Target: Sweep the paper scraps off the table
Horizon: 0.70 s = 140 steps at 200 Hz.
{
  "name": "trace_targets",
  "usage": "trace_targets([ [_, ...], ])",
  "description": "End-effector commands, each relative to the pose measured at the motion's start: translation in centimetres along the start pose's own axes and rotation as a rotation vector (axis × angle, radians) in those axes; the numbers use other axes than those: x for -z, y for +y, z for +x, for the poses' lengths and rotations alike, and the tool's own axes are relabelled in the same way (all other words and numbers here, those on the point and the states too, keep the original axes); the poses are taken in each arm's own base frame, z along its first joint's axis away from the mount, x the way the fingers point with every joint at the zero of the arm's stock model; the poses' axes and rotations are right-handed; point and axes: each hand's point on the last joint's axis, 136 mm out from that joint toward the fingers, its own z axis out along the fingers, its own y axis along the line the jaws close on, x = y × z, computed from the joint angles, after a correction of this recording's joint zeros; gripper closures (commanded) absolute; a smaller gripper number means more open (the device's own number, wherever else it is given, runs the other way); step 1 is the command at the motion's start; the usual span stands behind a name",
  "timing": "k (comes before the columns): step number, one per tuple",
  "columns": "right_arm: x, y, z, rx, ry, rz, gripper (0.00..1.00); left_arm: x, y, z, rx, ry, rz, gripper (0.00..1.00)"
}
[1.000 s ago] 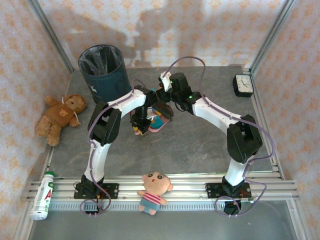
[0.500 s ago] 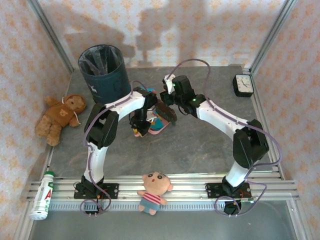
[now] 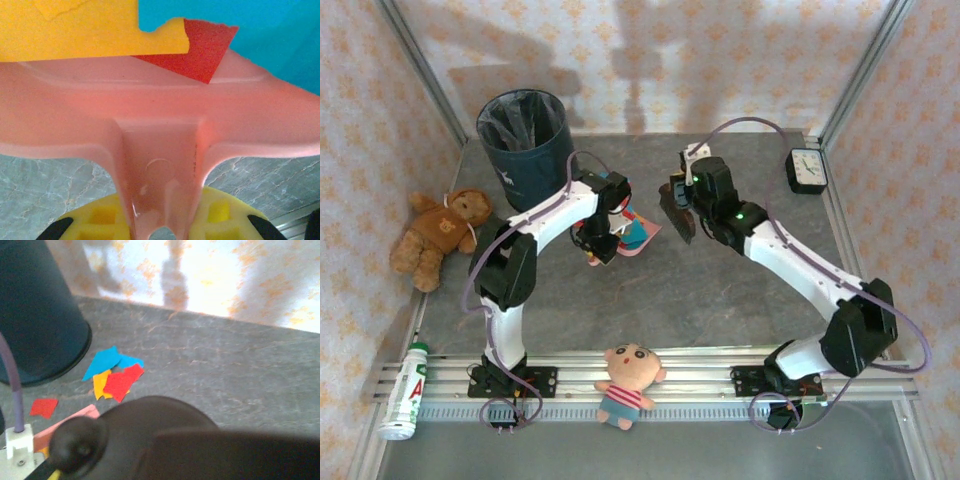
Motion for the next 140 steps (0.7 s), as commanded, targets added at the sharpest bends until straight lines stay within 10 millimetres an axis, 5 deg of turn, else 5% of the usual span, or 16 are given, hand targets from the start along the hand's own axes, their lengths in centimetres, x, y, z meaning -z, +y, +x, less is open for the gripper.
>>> trace_targets([
  [1, 1.6, -2.7, 0.3, -0.055, -0.003, 0.088, 1.00, 3.5, 0.2, -0.8, 0.015, -0.120, -0.025, 1.00],
  [82, 4.0, -5.9, 5.1, -0.079, 0.081, 0.157, 1.00, 12.7, 1.0, -3.3, 0.055, -0.361, -0.045, 1.00],
  [140, 4.9, -6.0, 5.2, -0.100, 0.074, 0.145, 1.00, 18.6, 1.9, -5.0, 0.109, -0.496, -0.032, 1.00],
])
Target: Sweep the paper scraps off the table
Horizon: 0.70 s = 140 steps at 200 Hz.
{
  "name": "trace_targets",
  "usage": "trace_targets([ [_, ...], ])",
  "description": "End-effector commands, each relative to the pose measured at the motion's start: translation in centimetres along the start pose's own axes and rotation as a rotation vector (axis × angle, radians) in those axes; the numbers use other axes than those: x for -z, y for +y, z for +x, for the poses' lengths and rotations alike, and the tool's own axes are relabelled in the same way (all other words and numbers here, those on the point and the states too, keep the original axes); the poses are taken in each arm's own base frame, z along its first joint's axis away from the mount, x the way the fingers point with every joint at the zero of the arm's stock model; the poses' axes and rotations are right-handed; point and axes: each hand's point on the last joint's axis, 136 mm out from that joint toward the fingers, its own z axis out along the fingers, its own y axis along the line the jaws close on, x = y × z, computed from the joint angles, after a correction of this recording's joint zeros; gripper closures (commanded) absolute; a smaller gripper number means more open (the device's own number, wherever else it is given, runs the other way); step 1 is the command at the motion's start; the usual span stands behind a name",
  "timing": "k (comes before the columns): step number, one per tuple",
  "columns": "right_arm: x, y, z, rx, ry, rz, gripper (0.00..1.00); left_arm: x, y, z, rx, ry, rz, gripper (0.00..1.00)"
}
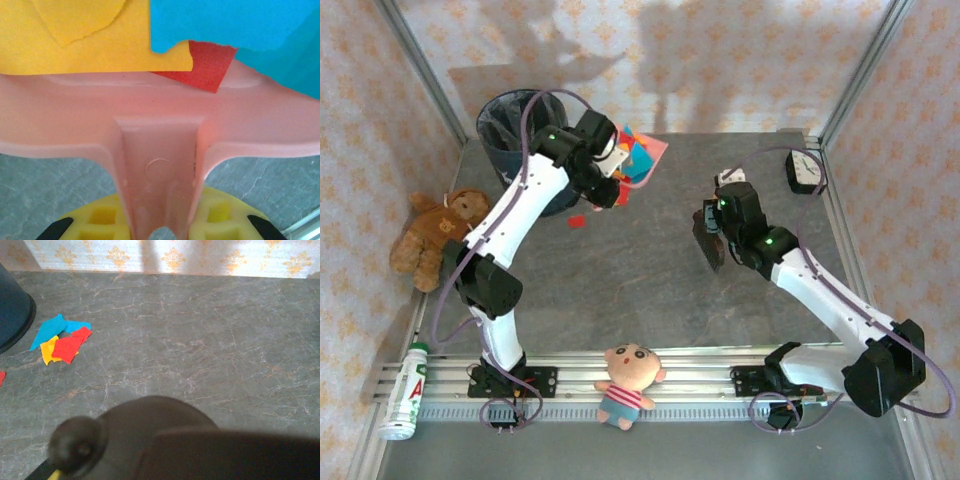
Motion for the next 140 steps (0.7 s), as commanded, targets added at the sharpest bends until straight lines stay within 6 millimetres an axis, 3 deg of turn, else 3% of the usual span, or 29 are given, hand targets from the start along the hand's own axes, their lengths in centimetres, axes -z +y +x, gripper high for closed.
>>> trace_targets([
  [1, 0.6, -0.5, -0.8, -0.034, -0.034, 0.011, 1.00, 1.5, 0.8, -0.4, 0.052, -0.006, -0.010, 1.00],
  [80, 0.5, -0.4, -0.3, -0.040, -0.016, 0.004, 1.00, 6.0, 4.7, -5.3, 0.292, -0.240, 0.074, 1.00],
  [140, 0.1, -0.4, 0.5, -0.042, 0.007, 0.005, 1.00, 7.2, 8.2, -6.8, 0.469, -0.339, 0.174, 1.00],
])
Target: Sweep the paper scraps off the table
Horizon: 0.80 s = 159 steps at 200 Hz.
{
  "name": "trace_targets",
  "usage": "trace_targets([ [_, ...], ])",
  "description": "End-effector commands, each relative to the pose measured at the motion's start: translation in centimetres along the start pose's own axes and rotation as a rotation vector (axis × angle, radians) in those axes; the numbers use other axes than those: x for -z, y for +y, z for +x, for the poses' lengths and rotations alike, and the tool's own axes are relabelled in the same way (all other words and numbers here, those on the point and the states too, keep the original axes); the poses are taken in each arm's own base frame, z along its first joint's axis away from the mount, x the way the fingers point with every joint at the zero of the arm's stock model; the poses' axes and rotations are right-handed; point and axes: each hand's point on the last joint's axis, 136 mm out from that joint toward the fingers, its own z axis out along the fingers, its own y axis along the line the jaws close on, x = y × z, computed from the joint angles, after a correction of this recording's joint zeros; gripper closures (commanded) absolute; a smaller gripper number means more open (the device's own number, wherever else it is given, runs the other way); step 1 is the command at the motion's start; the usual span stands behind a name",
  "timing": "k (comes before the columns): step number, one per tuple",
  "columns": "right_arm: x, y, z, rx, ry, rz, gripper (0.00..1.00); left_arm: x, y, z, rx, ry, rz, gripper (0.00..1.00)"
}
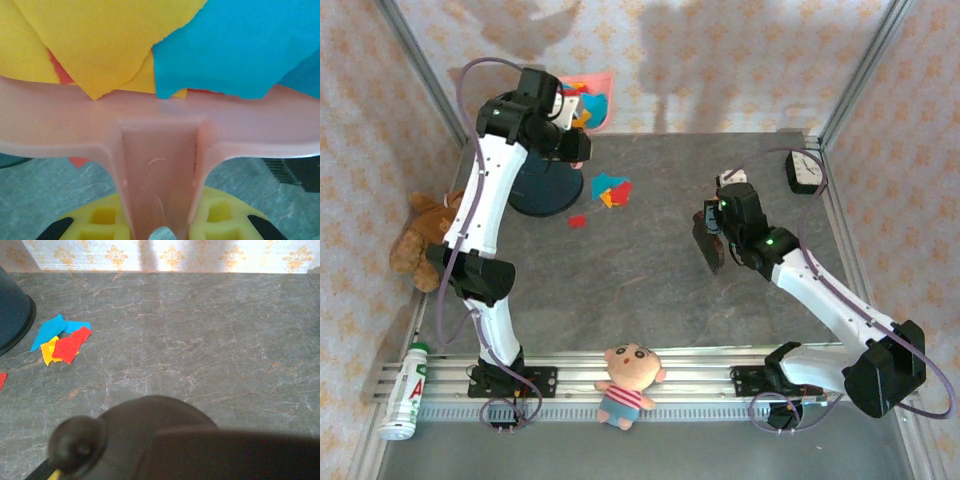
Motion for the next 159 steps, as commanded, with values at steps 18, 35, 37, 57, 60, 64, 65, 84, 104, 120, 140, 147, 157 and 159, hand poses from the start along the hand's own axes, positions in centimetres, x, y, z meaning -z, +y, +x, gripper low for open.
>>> trace_targets([
  [18, 0.1, -0.3, 0.1, -0.026, -0.003, 0.004, 1.00, 1.5, 0.5, -2.8, 0.129, -0.102, 0.120, 1.00],
  [35, -0.1, -0.2, 0.3, -0.026, 0.005, 0.003, 1.00, 1.7, 0.9, -3.5, 0.178, -0.122, 0.169, 1.00],
  [37, -0.1, -0.2, 0.4, -0.026, 0.006, 0.002, 1.00, 1.7, 1.0, -3.6, 0.186, -0.124, 0.175, 1.00],
  [57, -0.3, -0.1, 0.6, -0.028, 0.015, -0.001, 1.00, 1.7, 1.5, -4.2, 0.238, -0.136, 0.224, 1.00],
  [60, -0.3, -0.1, 0.5, -0.028, 0.014, -0.003, 1.00, 1.7, 1.6, -4.3, 0.244, -0.137, 0.226, 1.00],
  [64, -0.3, -0.1, 0.5, -0.029, 0.014, -0.003, 1.00, 1.7, 1.8, -4.4, 0.251, -0.140, 0.230, 1.00],
  [65, -0.3, -0.1, 0.5, -0.030, 0.014, -0.004, 1.00, 1.7, 1.8, -4.4, 0.254, -0.140, 0.230, 1.00],
  [84, -0.3, 0.1, 0.4, -0.032, 0.013, -0.010, 1.00, 1.6, 2.3, -4.9, 0.291, -0.155, 0.260, 1.00],
  [104, -0.3, 0.1, 0.5, -0.033, 0.012, -0.010, 1.00, 1.6, 2.7, -5.5, 0.347, -0.180, 0.312, 1.00],
  [120, -0.3, 0.1, 0.5, -0.035, 0.016, -0.011, 1.00, 1.7, 3.0, -6.0, 0.388, -0.207, 0.355, 1.00],
  [140, -0.8, 0.1, 1.1, -0.032, 0.034, -0.007, 1.00, 1.9, 3.4, -6.5, 0.441, -0.229, 0.396, 1.00],
  [147, -1.0, 0.1, 1.2, -0.031, 0.039, -0.006, 1.00, 1.9, 3.5, -6.7, 0.454, -0.237, 0.408, 1.00],
  [157, -0.9, 0.1, 1.1, -0.032, 0.036, -0.007, 1.00, 2.0, 3.7, -6.9, 0.476, -0.247, 0.427, 1.00],
  [159, -0.9, 0.1, 1.1, -0.032, 0.037, -0.007, 1.00, 2.0, 3.8, -7.0, 0.481, -0.249, 0.431, 1.00],
])
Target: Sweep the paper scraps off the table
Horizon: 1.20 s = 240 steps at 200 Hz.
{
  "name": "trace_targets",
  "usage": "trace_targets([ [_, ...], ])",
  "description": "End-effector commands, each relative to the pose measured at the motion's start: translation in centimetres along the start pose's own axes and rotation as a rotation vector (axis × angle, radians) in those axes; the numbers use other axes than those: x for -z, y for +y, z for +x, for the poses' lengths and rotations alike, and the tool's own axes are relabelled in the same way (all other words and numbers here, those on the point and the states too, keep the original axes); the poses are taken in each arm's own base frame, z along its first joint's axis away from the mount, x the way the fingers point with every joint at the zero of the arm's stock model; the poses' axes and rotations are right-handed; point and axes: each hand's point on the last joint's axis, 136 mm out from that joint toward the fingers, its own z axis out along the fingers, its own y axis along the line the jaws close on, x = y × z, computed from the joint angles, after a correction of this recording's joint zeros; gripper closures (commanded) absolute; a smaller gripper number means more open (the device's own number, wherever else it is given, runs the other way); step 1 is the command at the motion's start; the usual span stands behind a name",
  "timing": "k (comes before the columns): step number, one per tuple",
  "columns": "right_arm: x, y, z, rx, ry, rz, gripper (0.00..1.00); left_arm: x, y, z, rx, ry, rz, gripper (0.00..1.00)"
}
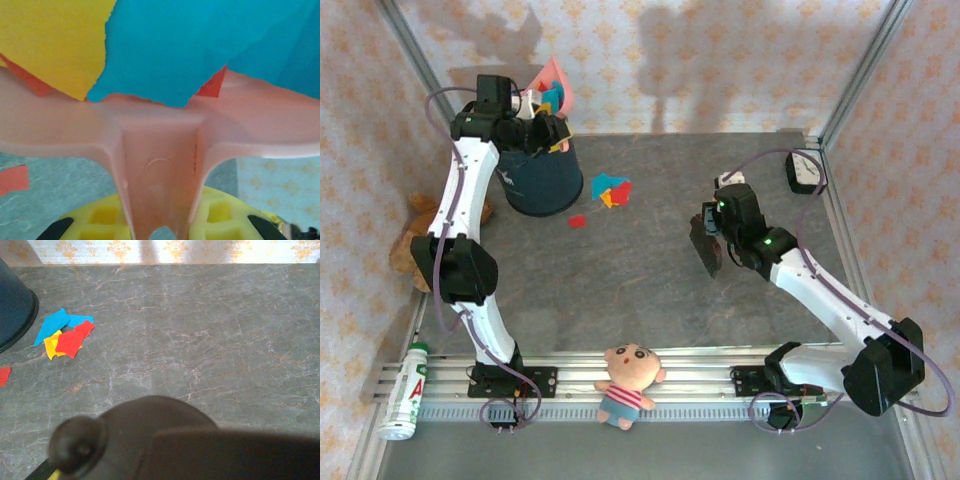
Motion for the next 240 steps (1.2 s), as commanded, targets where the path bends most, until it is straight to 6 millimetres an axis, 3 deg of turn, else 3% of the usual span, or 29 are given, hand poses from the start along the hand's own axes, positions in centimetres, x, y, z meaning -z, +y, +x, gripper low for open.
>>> trace_targets([
  [1, -0.4, -0.2, 0.3, -0.018, 0.008, 0.006, 1.00, 2.7, -3.7, -1.9, 0.005, -0.097, 0.149, 1.00],
  [57, -0.5, -0.1, 0.4, -0.019, 0.013, 0.002, 1.00, 2.6, -3.5, -3.3, 0.135, -0.141, 0.275, 1.00],
  [97, -0.5, -0.1, 0.4, -0.023, 0.011, 0.000, 1.00, 3.0, -4.6, -4.4, 0.232, -0.176, 0.425, 1.00],
  [157, -0.6, 0.0, 0.5, -0.022, 0.018, -0.001, 1.00, 3.5, -5.0, -4.5, 0.310, -0.198, 0.496, 1.00],
  [240, -0.7, 0.0, 0.9, -0.025, 0.025, -0.002, 1.00, 4.8, -6.4, -5.1, 0.462, -0.202, 0.724, 1.00],
])
